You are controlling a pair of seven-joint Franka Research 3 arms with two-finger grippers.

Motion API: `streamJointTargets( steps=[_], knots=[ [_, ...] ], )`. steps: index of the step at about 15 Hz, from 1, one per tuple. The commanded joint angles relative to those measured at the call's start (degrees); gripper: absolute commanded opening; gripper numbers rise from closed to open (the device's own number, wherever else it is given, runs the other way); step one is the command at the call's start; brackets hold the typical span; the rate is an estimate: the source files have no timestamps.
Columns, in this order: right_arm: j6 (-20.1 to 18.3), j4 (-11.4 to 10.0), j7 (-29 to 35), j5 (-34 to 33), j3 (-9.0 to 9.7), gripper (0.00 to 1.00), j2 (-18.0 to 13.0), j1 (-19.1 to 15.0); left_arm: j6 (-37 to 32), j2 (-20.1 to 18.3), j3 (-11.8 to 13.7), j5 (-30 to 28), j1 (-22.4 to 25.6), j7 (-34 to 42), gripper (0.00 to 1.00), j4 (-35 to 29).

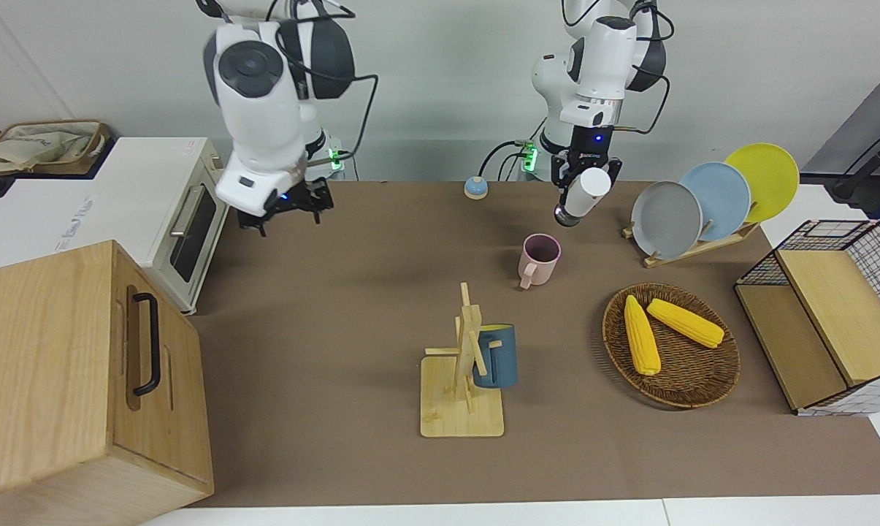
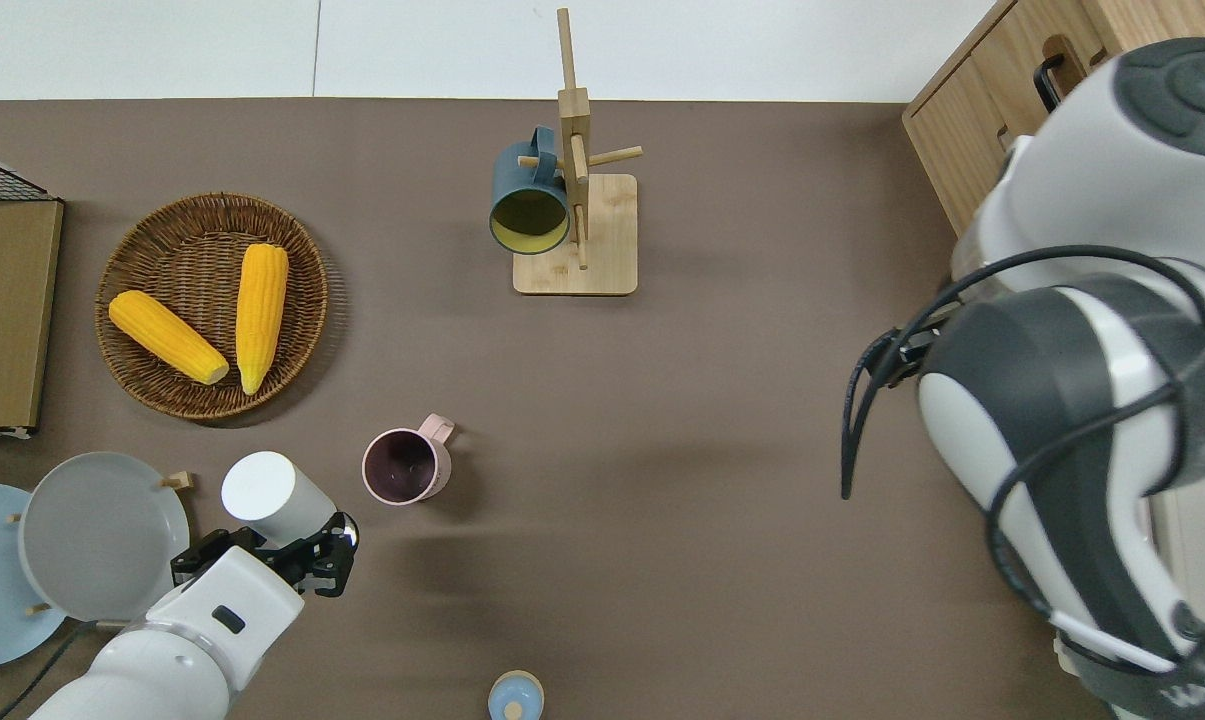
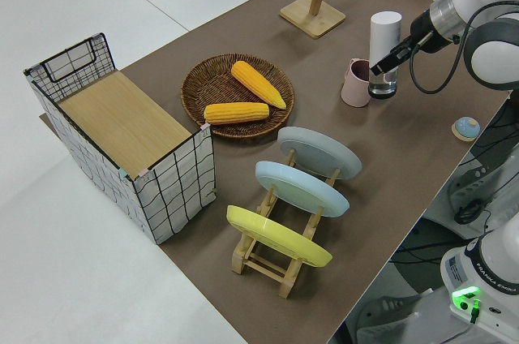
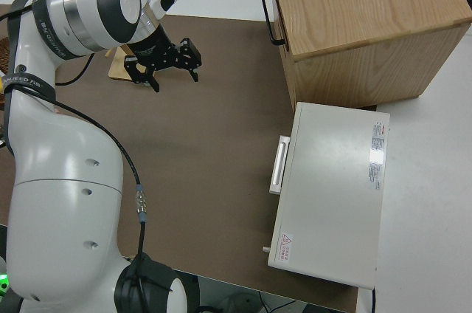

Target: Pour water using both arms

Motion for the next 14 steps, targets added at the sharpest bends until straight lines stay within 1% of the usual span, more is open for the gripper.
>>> streamJointTargets(
  steps=[1, 3, 5, 6, 8, 9, 11, 13, 14],
  knots=[
    [-3.76, -1.77, -1.03, 3.89, 0.41, 0.992, -6.18, -6.92, -2.71, -3.93, 0.56, 0.72, -2.84, -1.20, 0.00, -1.31],
    [-4.65, -1.77, -0.85, 4.41, 0.58, 0.992, -8.63, -9.99, -4.30, -3.93, 0.56, 0.72, -3.46, -1.90, 0.00, -1.31],
    [-4.92, -1.68, -0.85, 5.03, 0.41, 0.992, -10.57, -11.49, -5.09, -3.75, 0.56, 0.63, -4.77, -2.08, 0.00, -1.31],
    [-5.01, -1.68, -0.85, 5.47, 0.50, 0.992, -11.10, -12.98, -5.70, -3.41, 0.56, 0.63, -4.87, -2.08, 0.00, -1.39],
    [-5.01, -0.72, -1.03, 10.11, 0.41, 0.992, -11.19, -15.53, -6.58, -2.96, 0.56, 0.37, -5.83, -2.08, 0.00, -1.31],
    [-4.75, -0.54, -1.29, 10.65, 0.58, 0.992, -11.19, -16.50, -6.76, -2.53, 0.65, -0.15, -6.36, -2.08, 0.00, -1.31],
    [-3.43, -0.54, -1.20, 9.87, 0.59, 0.992, -11.11, -16.16, -6.76, -2.09, 0.56, -1.30, -6.62, -1.99, 0.00, -1.31],
    [1.12, -0.63, -0.85, 8.82, 0.67, 0.992, -11.02, -15.90, -6.76, -1.38, 0.65, -1.65, -7.68, -1.99, 0.00, -1.31],
    [2.71, -0.63, -0.24, 8.64, 0.85, 0.992, -10.93, -15.72, -6.85, -0.60, 0.65, -1.65, -7.68, -1.90, 0.00, -1.31]
  ],
)
